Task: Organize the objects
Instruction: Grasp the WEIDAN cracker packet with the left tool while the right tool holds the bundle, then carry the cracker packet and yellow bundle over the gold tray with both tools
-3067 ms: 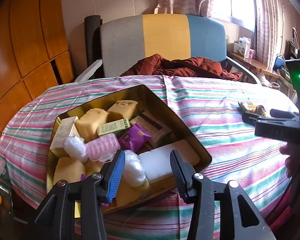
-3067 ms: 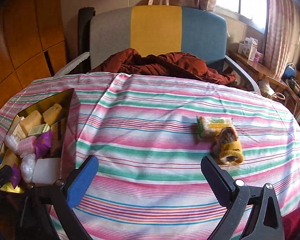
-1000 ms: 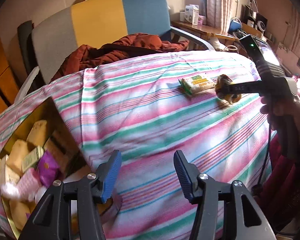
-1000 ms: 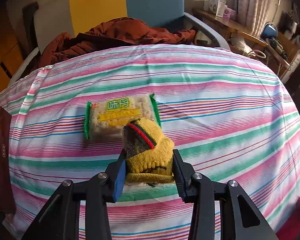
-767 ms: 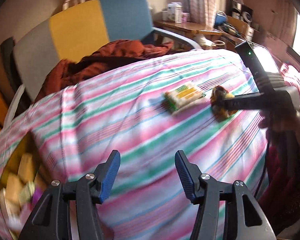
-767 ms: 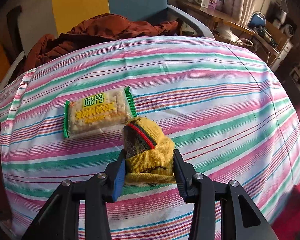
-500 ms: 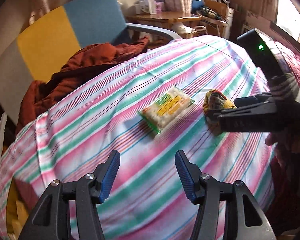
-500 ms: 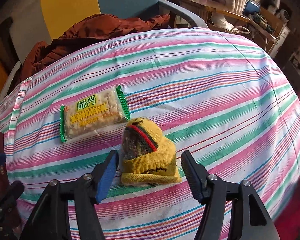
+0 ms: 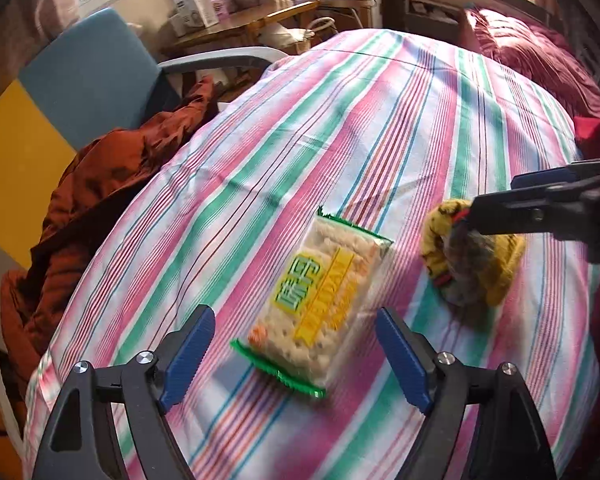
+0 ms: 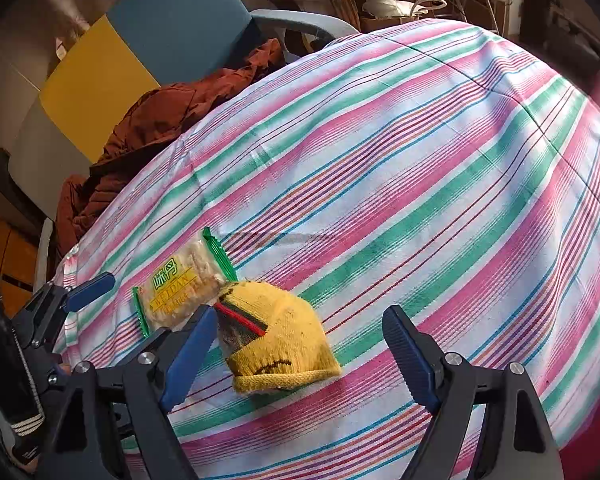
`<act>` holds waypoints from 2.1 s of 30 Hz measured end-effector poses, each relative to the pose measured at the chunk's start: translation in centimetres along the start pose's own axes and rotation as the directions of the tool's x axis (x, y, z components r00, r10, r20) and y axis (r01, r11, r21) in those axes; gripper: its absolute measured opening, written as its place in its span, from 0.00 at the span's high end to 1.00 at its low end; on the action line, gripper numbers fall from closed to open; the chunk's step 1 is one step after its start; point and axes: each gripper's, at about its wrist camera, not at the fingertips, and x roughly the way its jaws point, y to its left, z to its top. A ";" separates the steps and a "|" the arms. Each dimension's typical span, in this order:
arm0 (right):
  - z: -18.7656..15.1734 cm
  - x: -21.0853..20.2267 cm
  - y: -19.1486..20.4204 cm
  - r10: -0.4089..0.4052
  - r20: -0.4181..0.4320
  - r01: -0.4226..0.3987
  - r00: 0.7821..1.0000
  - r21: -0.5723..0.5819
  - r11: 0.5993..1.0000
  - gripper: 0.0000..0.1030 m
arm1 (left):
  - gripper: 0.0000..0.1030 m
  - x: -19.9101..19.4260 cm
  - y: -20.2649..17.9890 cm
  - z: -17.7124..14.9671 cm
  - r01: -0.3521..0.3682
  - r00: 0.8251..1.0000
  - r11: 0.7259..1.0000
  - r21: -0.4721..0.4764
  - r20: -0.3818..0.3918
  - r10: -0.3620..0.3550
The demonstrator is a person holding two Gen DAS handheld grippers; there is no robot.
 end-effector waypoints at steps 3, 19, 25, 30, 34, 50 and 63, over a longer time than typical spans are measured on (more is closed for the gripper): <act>0.2 -0.2 -0.2 0.019 0.006 -0.020 1.000 0.017 1.000 0.17 | 0.18 1.7 -0.6 0.9 -0.002 1.000 0.999 0.044 -0.023 0.003; -0.6 1.7 2.5 0.029 -0.028 -0.033 0.999 -0.126 0.992 0.28 | 0.49 -0.6 1.4 -6.4 -0.019 0.998 0.910 -0.413 -0.061 -0.007; -1.8 4.2 4.2 -0.114 -0.068 0.091 0.991 -0.275 0.957 0.48 | 0.50 -4.4 0.3 -12.7 -0.031 0.999 0.815 -0.578 -0.029 0.018; -2.6 3.7 5.3 -0.099 -0.033 0.082 0.995 -0.352 0.932 0.58 | 0.50 -6.1 -1.6 -16.0 -0.055 0.998 0.795 -0.604 -0.019 0.055; -3.8 3.1 7.7 0.001 -0.039 -0.018 0.999 -0.446 0.895 0.58 | 0.49 -7.5 -3.5 -17.2 -0.098 0.993 0.804 -0.587 -0.005 0.117; -5.9 4.5 9.9 -0.028 -0.064 -0.013 0.998 -0.562 0.827 0.58 | 0.50 -7.1 -3.9 -17.6 -0.117 0.987 0.799 -0.590 0.020 0.160; -8.6 4.5 12.5 0.016 -0.083 -0.069 0.996 -0.687 0.723 0.58 | 0.50 -12.1 -4.6 -17.8 -0.120 0.977 0.780 -0.614 0.065 0.201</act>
